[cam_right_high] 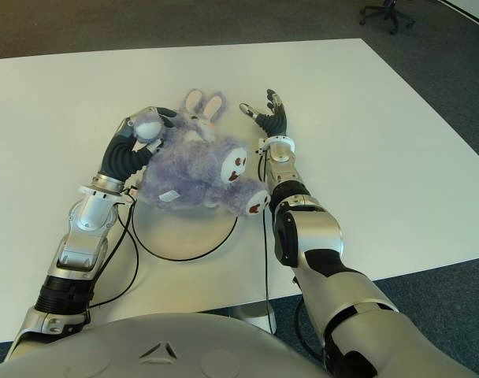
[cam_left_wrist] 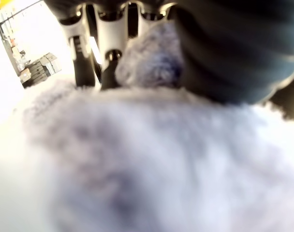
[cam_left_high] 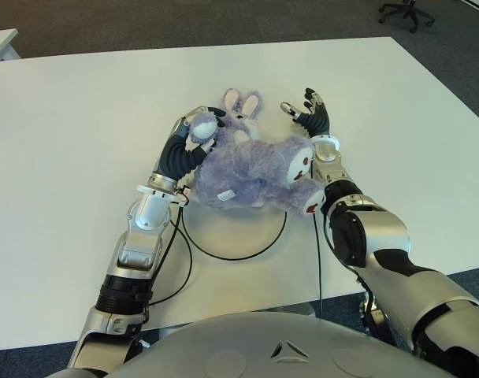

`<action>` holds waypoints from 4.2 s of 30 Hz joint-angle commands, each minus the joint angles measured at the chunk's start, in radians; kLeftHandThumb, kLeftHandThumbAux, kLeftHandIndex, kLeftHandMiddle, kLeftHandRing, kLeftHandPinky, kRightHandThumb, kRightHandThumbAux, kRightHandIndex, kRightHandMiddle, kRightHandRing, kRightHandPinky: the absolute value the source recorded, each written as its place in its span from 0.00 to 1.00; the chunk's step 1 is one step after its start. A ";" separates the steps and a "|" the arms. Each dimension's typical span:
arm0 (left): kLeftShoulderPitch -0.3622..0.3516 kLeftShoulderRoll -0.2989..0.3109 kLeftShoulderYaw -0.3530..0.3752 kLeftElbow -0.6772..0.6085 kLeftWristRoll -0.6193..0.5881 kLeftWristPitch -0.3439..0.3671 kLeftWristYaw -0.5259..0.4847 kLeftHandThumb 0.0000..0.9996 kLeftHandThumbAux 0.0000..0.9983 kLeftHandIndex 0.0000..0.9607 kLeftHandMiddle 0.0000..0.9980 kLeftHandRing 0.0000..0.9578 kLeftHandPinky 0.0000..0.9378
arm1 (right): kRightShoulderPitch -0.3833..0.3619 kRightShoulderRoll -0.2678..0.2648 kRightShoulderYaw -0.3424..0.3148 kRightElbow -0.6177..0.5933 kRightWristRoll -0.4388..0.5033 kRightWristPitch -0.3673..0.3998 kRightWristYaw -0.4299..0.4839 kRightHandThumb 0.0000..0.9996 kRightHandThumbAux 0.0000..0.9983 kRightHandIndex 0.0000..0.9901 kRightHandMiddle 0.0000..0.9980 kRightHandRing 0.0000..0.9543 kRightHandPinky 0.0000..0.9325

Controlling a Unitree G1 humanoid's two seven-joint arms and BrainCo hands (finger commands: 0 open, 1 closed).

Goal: Put the doll into the plate.

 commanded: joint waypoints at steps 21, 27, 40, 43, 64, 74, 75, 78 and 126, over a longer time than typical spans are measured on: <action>0.038 0.028 -0.002 -0.032 -0.001 0.039 -0.024 0.44 0.49 0.16 0.25 0.25 0.24 | 0.116 0.021 -0.004 0.077 0.012 0.087 -0.003 0.09 0.73 0.09 0.06 0.05 0.06; 0.040 0.032 -0.002 -0.037 0.004 0.038 -0.022 0.41 0.50 0.15 0.25 0.25 0.24 | 0.116 0.021 -0.002 0.077 0.010 0.086 -0.003 0.08 0.73 0.09 0.06 0.04 0.05; 0.041 0.035 -0.003 -0.043 0.013 0.030 -0.012 0.36 0.53 0.15 0.25 0.25 0.25 | 0.116 0.020 -0.002 0.076 0.009 0.084 -0.001 0.08 0.73 0.09 0.06 0.04 0.06; 0.041 0.032 -0.001 -0.041 -0.003 0.022 -0.016 0.35 0.54 0.15 0.25 0.25 0.24 | 0.116 0.020 -0.001 0.076 0.009 0.084 -0.002 0.08 0.73 0.09 0.06 0.05 0.06; 0.016 0.042 0.029 0.055 -0.149 -0.133 -0.069 0.17 0.65 0.09 0.20 0.23 0.22 | 0.117 0.019 -0.001 0.077 0.008 0.087 -0.005 0.09 0.73 0.11 0.07 0.05 0.07; 0.025 0.037 0.046 0.046 -0.162 -0.129 -0.070 0.00 0.53 0.03 0.21 0.21 0.17 | 0.118 0.018 0.000 0.077 0.007 0.086 -0.008 0.09 0.74 0.10 0.07 0.05 0.06; 0.025 0.037 0.047 0.046 -0.156 -0.133 -0.067 0.00 0.53 0.03 0.21 0.21 0.17 | 0.119 0.018 0.001 0.077 0.007 0.086 -0.008 0.09 0.74 0.10 0.07 0.05 0.06; 0.026 0.041 0.053 0.050 -0.147 -0.146 -0.062 0.00 0.50 0.02 0.20 0.20 0.17 | 0.119 0.018 0.001 0.077 0.006 0.085 -0.008 0.09 0.73 0.10 0.06 0.04 0.06; 0.049 0.047 0.118 -0.012 -0.299 -0.074 -0.133 0.03 0.38 0.03 0.21 0.21 0.20 | 0.121 0.019 0.000 0.076 0.009 0.082 -0.001 0.08 0.74 0.08 0.05 0.03 0.05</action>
